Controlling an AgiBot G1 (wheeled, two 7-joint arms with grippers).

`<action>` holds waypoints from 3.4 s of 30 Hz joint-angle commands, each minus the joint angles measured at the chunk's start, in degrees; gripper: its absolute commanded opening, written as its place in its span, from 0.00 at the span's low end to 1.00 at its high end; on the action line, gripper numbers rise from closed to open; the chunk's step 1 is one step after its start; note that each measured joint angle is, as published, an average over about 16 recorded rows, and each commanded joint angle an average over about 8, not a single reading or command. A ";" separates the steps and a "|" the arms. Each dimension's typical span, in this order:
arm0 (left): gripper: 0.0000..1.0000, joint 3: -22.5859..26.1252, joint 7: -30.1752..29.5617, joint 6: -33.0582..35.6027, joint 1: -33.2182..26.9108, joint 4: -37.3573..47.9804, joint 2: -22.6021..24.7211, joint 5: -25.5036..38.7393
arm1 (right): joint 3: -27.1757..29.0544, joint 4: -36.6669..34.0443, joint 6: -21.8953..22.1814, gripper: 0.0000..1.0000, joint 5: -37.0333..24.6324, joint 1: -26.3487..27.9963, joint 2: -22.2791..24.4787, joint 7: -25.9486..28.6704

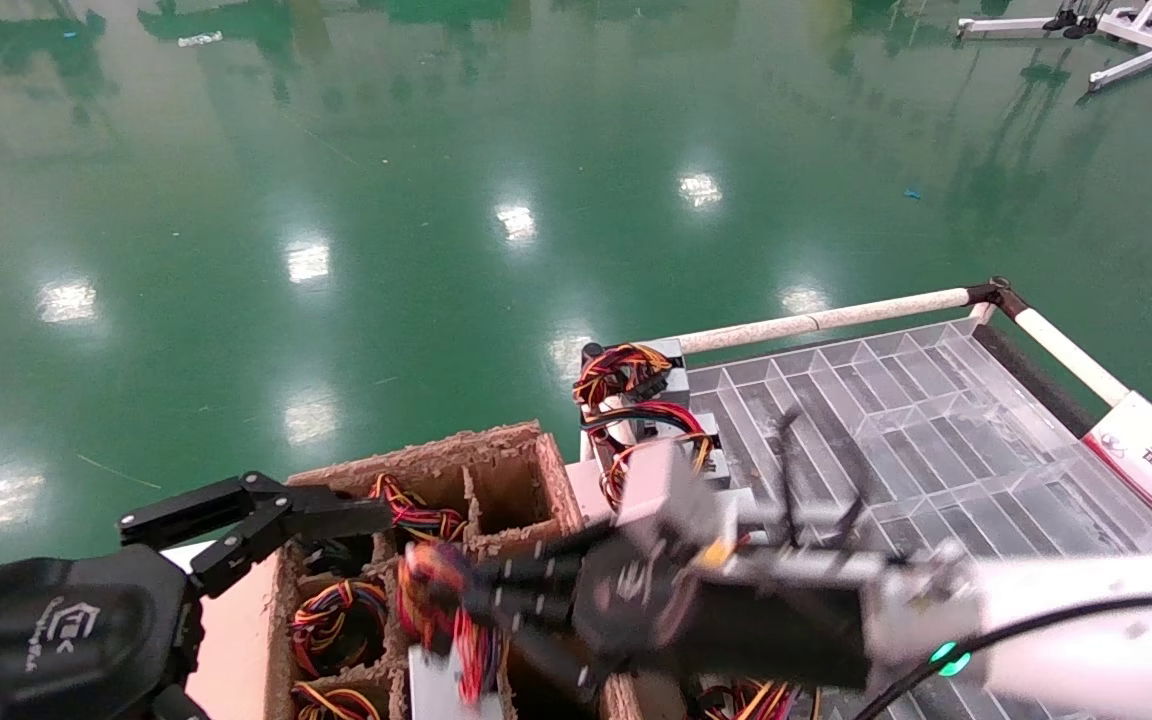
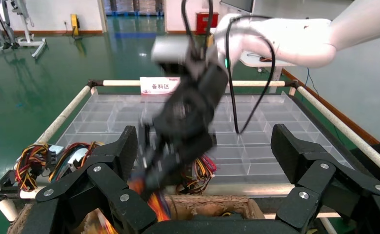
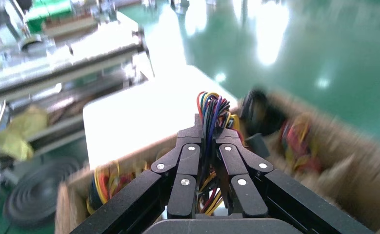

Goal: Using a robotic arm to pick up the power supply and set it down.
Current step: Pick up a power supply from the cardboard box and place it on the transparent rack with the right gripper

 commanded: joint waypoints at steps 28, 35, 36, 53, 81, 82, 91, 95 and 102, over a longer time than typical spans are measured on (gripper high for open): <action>1.00 0.01 0.01 0.00 0.00 0.00 0.00 -0.01 | 1.16 -38.01 -9.89 0.00 -5.64 38.41 -0.34 -19.13; 1.00 0.02 0.01 -0.01 0.00 0.00 -0.01 -0.01 | -1.26 -47.32 -6.11 0.00 -11.09 43.83 -1.88 -27.12; 1.00 0.02 0.01 -0.01 0.00 0.00 -0.01 -0.01 | -1.42 -48.43 -5.27 0.00 -11.53 44.34 -2.05 -28.03; 1.00 0.02 0.01 -0.01 -0.01 0.00 -0.01 -0.02 | -2.88 -59.87 10.18 0.00 -15.32 46.21 -5.44 -36.52; 1.00 0.03 0.02 -0.01 -0.01 0.00 -0.01 -0.02 | -1.15 -64.58 22.14 0.00 -12.86 37.09 -11.90 -38.30; 1.00 0.04 0.02 -0.01 -0.01 0.00 -0.01 -0.02 | -1.07 -64.56 22.49 0.00 -12.74 36.81 -11.89 -38.37; 1.00 0.04 0.02 -0.01 -0.01 0.00 -0.01 -0.03 | -0.64 -64.33 25.42 0.00 -12.11 34.88 -11.31 -39.15; 1.00 0.04 0.02 -0.02 -0.01 0.00 -0.02 -0.03 | -0.75 -64.06 26.59 0.00 -12.26 34.67 -10.91 -39.67; 1.00 0.04 0.02 -0.02 -0.01 0.00 -0.02 -0.03 | -1.01 -63.75 28.00 0.00 -12.63 34.71 -10.61 -40.45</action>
